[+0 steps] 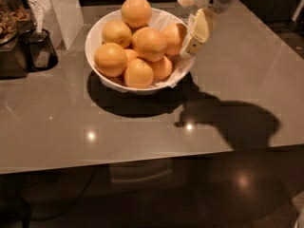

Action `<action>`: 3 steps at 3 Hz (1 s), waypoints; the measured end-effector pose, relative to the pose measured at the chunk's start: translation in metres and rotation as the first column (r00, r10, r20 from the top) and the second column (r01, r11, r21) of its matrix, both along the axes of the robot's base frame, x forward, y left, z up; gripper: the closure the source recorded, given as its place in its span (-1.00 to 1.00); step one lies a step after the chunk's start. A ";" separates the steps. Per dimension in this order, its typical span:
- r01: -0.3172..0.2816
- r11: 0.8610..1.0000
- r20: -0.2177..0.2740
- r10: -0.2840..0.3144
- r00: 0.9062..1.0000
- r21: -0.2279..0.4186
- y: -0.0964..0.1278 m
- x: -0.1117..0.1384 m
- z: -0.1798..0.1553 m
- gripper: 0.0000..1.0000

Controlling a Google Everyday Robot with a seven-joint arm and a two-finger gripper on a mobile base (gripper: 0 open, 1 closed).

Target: Pick orange from white bowl

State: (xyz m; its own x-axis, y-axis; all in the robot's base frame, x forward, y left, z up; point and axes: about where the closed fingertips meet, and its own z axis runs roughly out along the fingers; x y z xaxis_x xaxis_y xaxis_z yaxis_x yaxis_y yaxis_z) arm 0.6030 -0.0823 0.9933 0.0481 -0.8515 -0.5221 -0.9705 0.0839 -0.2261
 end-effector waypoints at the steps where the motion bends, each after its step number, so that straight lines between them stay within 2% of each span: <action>1: -0.071 0.996 -0.058 0.074 0.996 0.061 0.035 0.008 -0.018 -1.00; 2: -0.138 0.984 -0.132 0.153 0.979 0.117 0.070 0.010 -0.040 -1.00; 3: -0.167 0.977 -0.160 0.187 0.969 0.130 0.089 0.012 -0.055 -1.00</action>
Offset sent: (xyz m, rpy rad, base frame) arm 0.0077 0.1041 -0.0623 0.1561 0.2541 0.2399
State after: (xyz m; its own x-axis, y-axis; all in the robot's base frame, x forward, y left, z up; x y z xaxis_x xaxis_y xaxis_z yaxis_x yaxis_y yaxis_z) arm 0.6149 0.0062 0.9387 0.0944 -0.7712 -0.6295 -0.9955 -0.0773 -0.0546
